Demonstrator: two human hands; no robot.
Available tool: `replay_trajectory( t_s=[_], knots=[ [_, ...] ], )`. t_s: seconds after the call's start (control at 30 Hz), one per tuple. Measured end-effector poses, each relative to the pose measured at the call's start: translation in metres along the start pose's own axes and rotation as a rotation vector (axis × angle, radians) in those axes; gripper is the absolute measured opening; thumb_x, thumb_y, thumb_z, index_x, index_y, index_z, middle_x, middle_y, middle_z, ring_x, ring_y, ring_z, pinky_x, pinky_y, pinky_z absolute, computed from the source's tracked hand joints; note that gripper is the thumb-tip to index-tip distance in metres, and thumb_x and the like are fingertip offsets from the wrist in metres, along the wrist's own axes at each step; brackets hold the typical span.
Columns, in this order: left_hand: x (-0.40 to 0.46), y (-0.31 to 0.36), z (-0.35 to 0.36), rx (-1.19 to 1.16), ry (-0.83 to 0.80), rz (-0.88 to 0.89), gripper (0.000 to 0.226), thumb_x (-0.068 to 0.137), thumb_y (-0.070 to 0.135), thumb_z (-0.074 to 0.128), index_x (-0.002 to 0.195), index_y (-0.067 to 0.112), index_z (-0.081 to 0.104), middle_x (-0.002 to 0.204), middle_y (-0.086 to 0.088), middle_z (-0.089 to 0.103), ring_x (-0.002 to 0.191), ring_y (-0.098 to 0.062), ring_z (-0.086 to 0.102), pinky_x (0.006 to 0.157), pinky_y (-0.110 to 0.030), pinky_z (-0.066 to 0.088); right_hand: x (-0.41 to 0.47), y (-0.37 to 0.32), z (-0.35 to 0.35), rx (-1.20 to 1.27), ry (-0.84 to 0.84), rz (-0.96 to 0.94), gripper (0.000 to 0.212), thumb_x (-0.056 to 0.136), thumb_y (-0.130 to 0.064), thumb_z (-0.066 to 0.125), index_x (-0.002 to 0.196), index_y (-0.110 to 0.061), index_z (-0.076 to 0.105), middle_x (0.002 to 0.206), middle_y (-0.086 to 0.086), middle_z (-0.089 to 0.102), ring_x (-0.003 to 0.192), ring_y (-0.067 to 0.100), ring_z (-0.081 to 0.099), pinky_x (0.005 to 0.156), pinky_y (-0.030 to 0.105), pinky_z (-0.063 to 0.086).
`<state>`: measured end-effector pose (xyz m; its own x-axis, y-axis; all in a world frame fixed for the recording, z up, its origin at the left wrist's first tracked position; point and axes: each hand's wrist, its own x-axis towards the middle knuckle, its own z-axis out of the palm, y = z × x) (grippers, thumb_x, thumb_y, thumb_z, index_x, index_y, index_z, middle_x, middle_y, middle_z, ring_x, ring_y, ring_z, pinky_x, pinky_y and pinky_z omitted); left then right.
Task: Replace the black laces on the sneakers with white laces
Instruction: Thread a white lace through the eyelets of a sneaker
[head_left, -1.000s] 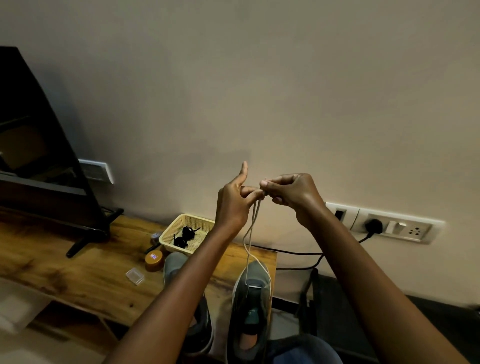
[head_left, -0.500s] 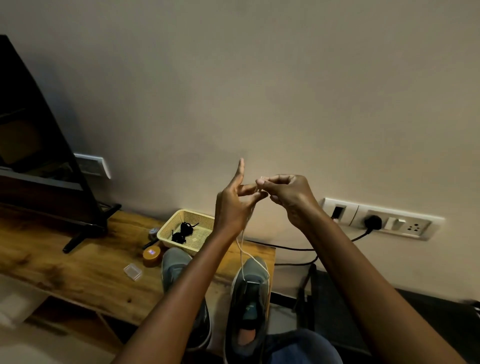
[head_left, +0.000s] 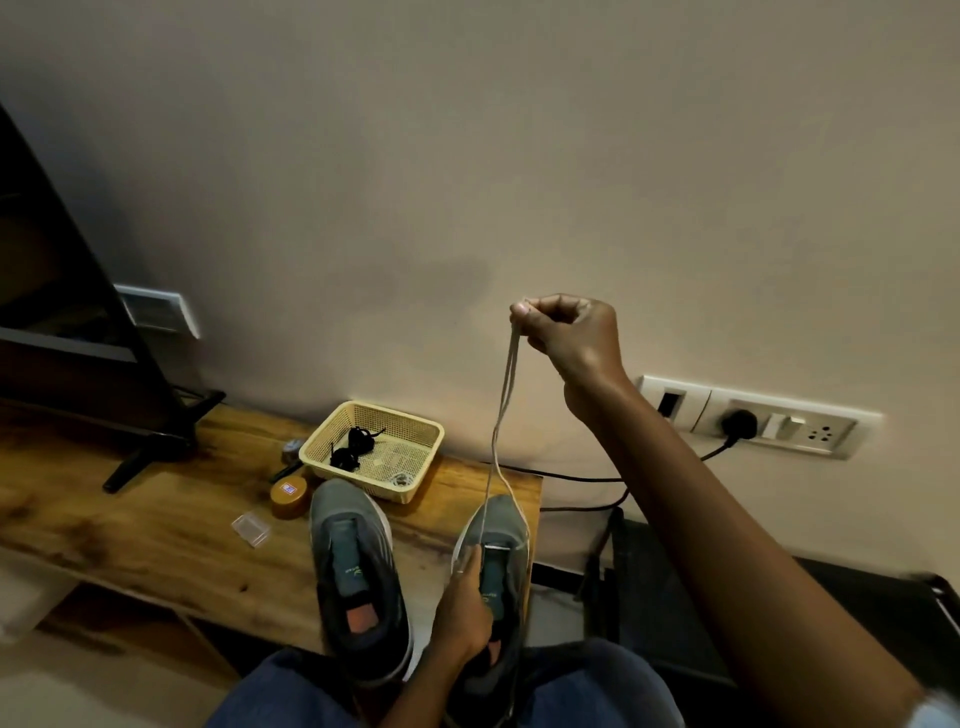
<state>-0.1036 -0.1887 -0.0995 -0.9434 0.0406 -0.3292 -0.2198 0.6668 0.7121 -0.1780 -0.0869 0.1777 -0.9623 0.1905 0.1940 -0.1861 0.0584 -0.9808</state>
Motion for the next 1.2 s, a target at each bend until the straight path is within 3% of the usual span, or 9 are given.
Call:
replay_trajectory(
  t_s=[0.13,0.33,0.53,0.67,0.77,0.83,0.97,1.1,1.2],
  knots=[
    [-0.003,0.002,0.006,0.179,0.059,0.016,0.077,0.089,-0.011,0.034,0.154,0.017,0.006,0.160,-0.004,0.015,0.143,-0.022,0.026,0.111,-0.030,0.030,0.005,-0.005,0.003,0.012,0.049,-0.027,0.009,0.085,-0.010,0.070,0.077,-0.013,0.066,0.080,0.005,0.069,0.073,0.011,0.066,0.069,0.019,0.049],
    [-0.006,0.005,0.010,0.289,0.095,0.010,0.075,0.091,-0.008,0.032,0.154,0.018,0.001,0.161,-0.004,0.010,0.145,-0.021,0.018,0.115,-0.030,0.022,0.014,-0.018,0.000,-0.003,0.119,-0.101,0.014,0.085,-0.008,0.069,0.073,-0.014,0.066,0.080,0.007,0.069,0.076,0.015,0.066,0.073,0.022,0.052],
    [-0.005,0.010,0.003,0.297,0.011,-0.009,0.073,0.092,-0.002,0.038,0.154,0.016,0.004,0.160,-0.005,0.010,0.146,-0.020,0.016,0.117,-0.030,0.019,0.007,-0.015,-0.006,-0.022,0.029,-0.125,0.013,0.085,-0.009,0.070,0.075,-0.017,0.067,0.078,0.004,0.070,0.074,0.011,0.066,0.068,0.016,0.050],
    [-0.005,0.023,-0.014,0.134,-0.049,-0.097,0.071,0.092,0.018,0.046,0.153,0.020,0.012,0.154,-0.011,0.027,0.138,-0.030,0.033,0.112,-0.038,0.030,0.001,-0.019,-0.009,-0.060,-0.067,-0.133,0.005,0.084,-0.010,0.071,0.080,-0.013,0.069,0.079,0.003,0.070,0.070,0.006,0.065,0.062,0.011,0.047],
    [-0.008,0.045,-0.038,0.034,0.061,-0.092,0.079,0.092,0.040,0.052,0.154,0.025,0.005,0.158,-0.007,0.019,0.144,-0.031,0.018,0.117,-0.044,0.020,-0.004,-0.024,-0.011,-0.076,-0.108,-0.143,0.003,0.084,-0.010,0.071,0.085,-0.008,0.070,0.077,0.002,0.069,0.068,0.003,0.064,0.061,0.009,0.046],
    [-0.013,0.070,-0.058,-0.072,0.208,-0.001,0.078,0.092,0.048,0.052,0.153,0.028,0.009,0.158,-0.003,0.019,0.145,-0.028,0.017,0.117,-0.045,0.020,-0.008,-0.026,-0.012,-0.081,-0.127,-0.140,0.003,0.083,-0.009,0.071,0.085,-0.007,0.070,0.075,0.000,0.068,0.063,-0.003,0.062,0.059,0.008,0.045],
    [-0.030,0.136,-0.103,-0.467,0.491,0.348,0.051,0.093,0.038,0.056,0.141,0.025,0.042,0.140,0.006,0.049,0.129,-0.011,0.042,0.105,-0.035,0.039,-0.015,-0.028,-0.011,-0.086,-0.143,-0.112,0.004,0.082,-0.010,0.073,0.082,-0.007,0.070,0.071,-0.005,0.066,0.055,-0.011,0.057,0.054,0.004,0.041],
    [-0.049,0.186,-0.140,-0.599,0.595,0.551,0.027,0.094,0.030,0.057,0.120,0.024,0.062,0.117,0.009,0.064,0.113,-0.008,0.056,0.093,-0.028,0.047,-0.020,-0.030,-0.013,-0.067,-0.154,-0.089,0.004,0.081,-0.010,0.074,0.079,-0.009,0.070,0.074,-0.002,0.069,0.063,-0.002,0.063,0.059,0.009,0.047],
    [-0.054,0.197,-0.151,-0.653,0.641,0.551,0.022,0.094,0.023,0.059,0.114,0.018,0.068,0.104,0.007,0.069,0.101,-0.007,0.063,0.086,-0.024,0.051,-0.023,-0.032,-0.015,-0.053,-0.155,-0.075,0.004,0.081,-0.009,0.073,0.083,-0.007,0.071,0.078,0.001,0.070,0.072,0.007,0.065,0.066,0.013,0.051]
  ],
)
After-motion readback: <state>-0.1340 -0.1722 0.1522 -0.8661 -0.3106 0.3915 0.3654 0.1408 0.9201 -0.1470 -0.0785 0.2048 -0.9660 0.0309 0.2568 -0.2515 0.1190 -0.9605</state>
